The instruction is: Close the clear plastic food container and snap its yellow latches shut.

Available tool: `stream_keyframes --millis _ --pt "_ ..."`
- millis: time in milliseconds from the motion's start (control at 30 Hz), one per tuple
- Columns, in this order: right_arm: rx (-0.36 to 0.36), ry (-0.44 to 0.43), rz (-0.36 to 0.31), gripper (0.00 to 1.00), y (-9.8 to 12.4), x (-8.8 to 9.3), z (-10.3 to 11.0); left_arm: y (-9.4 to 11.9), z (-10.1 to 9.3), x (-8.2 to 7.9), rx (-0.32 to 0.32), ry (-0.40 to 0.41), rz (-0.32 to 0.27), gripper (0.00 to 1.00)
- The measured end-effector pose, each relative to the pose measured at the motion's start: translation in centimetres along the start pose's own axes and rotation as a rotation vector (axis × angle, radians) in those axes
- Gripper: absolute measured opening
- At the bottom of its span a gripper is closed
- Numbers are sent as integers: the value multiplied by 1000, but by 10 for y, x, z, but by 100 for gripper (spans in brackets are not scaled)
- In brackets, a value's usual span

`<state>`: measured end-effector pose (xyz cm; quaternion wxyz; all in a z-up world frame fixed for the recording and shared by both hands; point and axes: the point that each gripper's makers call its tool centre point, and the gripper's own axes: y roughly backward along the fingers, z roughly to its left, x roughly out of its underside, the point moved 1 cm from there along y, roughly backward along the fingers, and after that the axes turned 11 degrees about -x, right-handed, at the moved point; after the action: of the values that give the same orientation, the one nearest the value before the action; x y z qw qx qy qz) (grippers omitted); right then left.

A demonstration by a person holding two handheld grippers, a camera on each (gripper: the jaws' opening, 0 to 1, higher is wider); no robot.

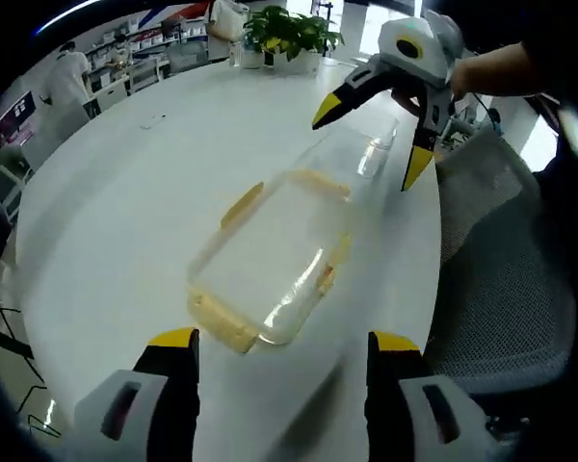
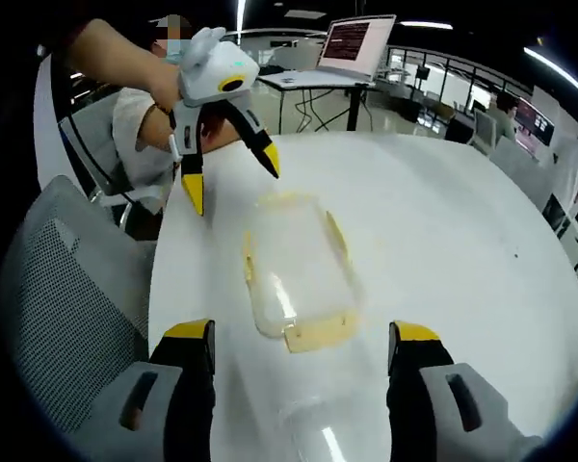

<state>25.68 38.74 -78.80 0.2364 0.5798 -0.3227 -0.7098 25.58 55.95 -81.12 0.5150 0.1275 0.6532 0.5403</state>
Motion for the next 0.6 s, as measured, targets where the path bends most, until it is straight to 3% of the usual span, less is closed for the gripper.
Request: stream_keyframes --millis 67,200,233,367,600 --pt "-9 -3 6 72 -3 0 -1 -2 3 0 -1 -3 3 67" --pt "-30 32 89 69 -12 10 -2 -6 9 1 8 -51 20 66" --pt "-43 17 137 68 -12 16 -1 -7 11 2 11 -67 25 66" --pt "-41 36 127 69 -19 9 -10 -12 16 4 26 -95 40 66" --pt "-47 74 194 67 -27 12 -21 -21 25 5 44 -166 74 64"
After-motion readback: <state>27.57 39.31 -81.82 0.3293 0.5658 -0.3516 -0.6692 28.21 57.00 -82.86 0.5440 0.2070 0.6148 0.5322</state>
